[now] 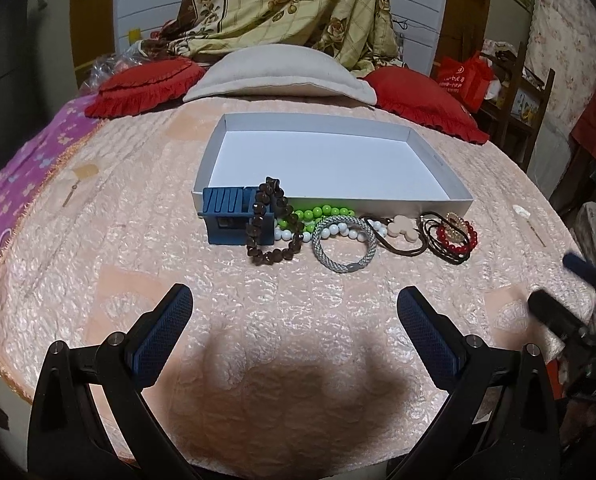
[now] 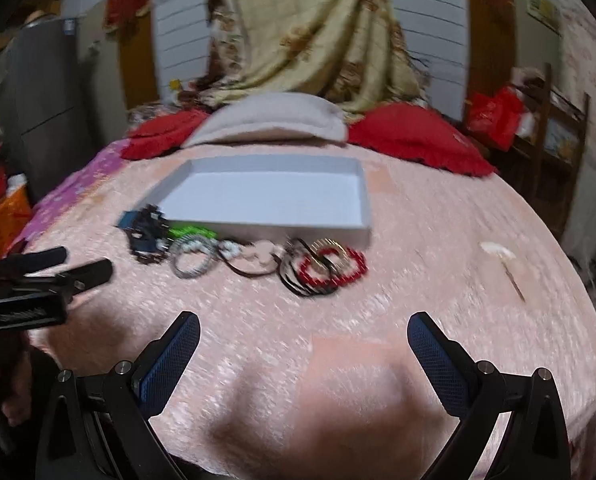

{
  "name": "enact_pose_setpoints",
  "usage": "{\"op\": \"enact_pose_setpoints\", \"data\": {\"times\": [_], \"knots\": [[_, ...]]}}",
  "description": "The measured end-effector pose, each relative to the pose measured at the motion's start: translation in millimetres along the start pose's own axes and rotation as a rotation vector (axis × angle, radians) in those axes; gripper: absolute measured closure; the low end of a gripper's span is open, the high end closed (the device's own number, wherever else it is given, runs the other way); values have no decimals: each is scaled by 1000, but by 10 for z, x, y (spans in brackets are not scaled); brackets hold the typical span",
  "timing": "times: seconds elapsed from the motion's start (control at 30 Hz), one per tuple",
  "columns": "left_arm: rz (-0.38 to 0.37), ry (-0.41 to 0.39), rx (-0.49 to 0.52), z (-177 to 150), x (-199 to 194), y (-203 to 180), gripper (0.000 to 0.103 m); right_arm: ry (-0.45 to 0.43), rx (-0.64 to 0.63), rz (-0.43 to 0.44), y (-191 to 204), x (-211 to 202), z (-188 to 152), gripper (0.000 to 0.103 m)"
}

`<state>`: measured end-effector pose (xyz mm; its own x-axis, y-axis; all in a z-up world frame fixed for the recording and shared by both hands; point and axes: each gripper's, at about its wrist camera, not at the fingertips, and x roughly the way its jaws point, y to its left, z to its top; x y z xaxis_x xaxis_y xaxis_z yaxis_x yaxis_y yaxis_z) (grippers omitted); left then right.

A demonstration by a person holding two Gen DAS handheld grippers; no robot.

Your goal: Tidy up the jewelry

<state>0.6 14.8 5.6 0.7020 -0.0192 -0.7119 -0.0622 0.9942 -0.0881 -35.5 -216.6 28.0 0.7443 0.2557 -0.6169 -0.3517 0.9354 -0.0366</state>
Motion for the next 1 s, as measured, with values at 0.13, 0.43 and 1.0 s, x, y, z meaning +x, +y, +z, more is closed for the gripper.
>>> {"op": "enact_pose_setpoints", "data": {"times": [0.13, 0.43, 1.0], "knots": [[-8, 12, -8, 1, 21, 3, 1, -43, -110, -13, 10, 6, 247, 0], [-7, 31, -6, 4, 83, 10, 1, 42, 22, -59, -234, 327, 115, 0], [-37, 30, -56, 307, 282, 256, 3, 10, 38, -26, -293, 251, 125, 0]]}}
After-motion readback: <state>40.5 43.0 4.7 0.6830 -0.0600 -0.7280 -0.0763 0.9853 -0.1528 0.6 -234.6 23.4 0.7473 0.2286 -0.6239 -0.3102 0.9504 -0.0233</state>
